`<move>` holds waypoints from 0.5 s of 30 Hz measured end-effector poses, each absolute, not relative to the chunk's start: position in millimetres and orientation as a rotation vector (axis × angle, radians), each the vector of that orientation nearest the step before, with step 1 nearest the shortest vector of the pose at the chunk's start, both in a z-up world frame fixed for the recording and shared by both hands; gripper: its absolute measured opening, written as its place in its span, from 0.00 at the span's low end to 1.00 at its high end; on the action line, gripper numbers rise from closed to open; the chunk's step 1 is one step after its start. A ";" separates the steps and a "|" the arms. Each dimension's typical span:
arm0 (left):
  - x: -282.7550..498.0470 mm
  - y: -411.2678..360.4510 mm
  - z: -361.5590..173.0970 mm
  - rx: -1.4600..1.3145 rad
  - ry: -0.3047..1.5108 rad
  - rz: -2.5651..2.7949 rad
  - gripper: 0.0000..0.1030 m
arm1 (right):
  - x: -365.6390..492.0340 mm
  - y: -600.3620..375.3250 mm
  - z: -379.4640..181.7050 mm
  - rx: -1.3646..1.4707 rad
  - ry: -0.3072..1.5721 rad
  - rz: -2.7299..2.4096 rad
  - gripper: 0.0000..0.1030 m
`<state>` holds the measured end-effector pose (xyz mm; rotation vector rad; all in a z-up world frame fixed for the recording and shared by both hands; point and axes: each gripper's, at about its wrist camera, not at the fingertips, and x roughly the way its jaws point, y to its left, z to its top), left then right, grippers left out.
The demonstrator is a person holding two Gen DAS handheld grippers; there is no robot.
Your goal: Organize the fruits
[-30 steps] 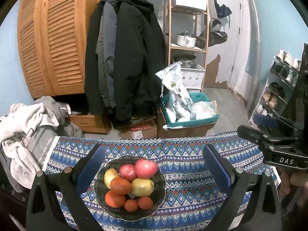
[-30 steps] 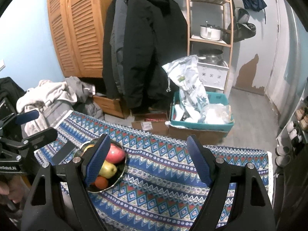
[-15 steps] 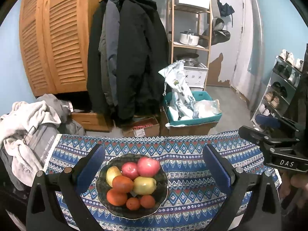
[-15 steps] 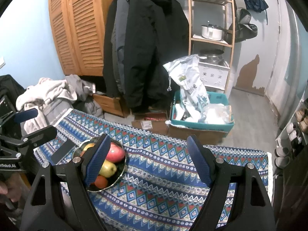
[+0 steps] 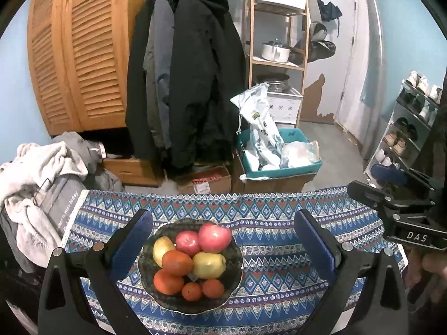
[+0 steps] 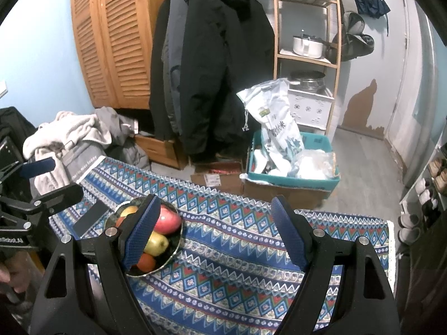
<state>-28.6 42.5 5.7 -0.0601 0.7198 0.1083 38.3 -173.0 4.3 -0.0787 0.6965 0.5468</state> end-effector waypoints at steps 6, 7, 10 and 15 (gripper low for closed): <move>-28.3 44.9 4.0 -0.078 0.737 0.111 0.99 | 38.6 -173.3 4.6 -0.080 0.696 0.548 0.78; -28.5 44.8 4.2 -0.077 0.738 0.112 0.99 | 38.4 -173.0 4.6 -0.079 0.697 0.547 0.78; -28.0 44.7 4.1 -0.076 0.739 0.113 0.99 | 38.3 -172.8 4.6 -0.080 0.696 0.547 0.78; -28.1 44.7 4.2 -0.077 0.738 0.112 0.99 | 38.3 -172.8 4.6 -0.080 0.696 0.547 0.78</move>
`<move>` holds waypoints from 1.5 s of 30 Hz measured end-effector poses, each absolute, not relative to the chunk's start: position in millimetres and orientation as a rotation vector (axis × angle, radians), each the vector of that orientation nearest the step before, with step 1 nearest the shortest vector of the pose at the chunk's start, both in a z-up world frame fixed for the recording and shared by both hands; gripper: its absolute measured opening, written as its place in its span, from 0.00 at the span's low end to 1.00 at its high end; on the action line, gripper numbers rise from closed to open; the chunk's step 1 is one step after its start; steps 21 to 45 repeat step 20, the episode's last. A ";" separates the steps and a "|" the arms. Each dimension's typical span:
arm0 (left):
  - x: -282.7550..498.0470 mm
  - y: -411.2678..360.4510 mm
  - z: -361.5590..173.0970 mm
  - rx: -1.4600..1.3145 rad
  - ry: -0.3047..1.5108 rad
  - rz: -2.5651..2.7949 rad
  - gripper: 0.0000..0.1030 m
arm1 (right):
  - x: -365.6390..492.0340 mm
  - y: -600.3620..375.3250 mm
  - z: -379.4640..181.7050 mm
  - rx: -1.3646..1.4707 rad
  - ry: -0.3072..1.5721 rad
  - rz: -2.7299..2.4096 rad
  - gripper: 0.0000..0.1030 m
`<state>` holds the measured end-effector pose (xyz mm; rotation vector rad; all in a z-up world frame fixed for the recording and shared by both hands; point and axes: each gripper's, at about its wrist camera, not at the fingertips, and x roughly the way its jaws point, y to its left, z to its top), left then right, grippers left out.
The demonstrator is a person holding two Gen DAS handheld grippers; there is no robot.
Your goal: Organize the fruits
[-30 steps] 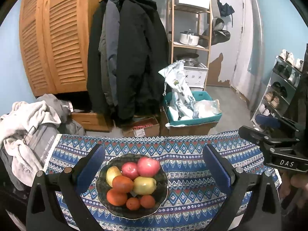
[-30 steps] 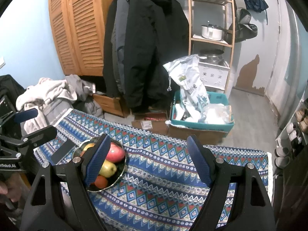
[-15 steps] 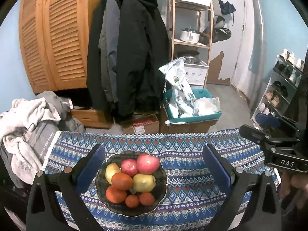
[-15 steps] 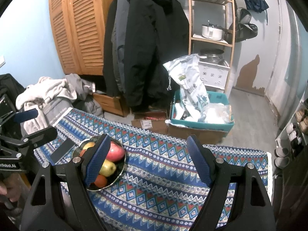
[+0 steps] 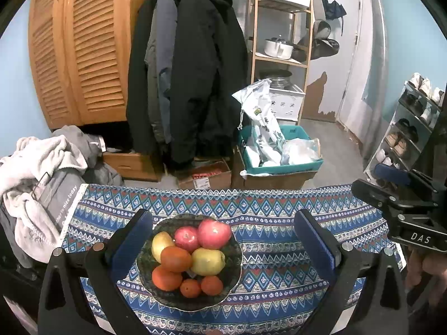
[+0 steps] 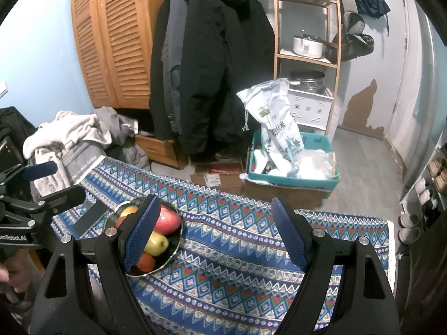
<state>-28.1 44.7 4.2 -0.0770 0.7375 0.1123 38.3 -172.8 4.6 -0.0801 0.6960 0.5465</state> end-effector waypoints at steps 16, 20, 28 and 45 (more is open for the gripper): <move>-26.6 44.1 2.8 -0.078 0.748 0.110 0.99 | 38.5 -171.9 4.1 -0.087 0.701 0.553 0.78; -26.4 43.7 1.7 -0.071 0.754 0.110 0.99 | 38.4 -172.0 4.2 -0.088 0.702 0.554 0.78; -26.4 43.7 1.7 -0.071 0.754 0.110 0.99 | 38.4 -172.0 4.2 -0.088 0.702 0.554 0.78; -26.4 43.7 1.7 -0.071 0.754 0.110 0.99 | 38.4 -172.0 4.2 -0.088 0.702 0.554 0.78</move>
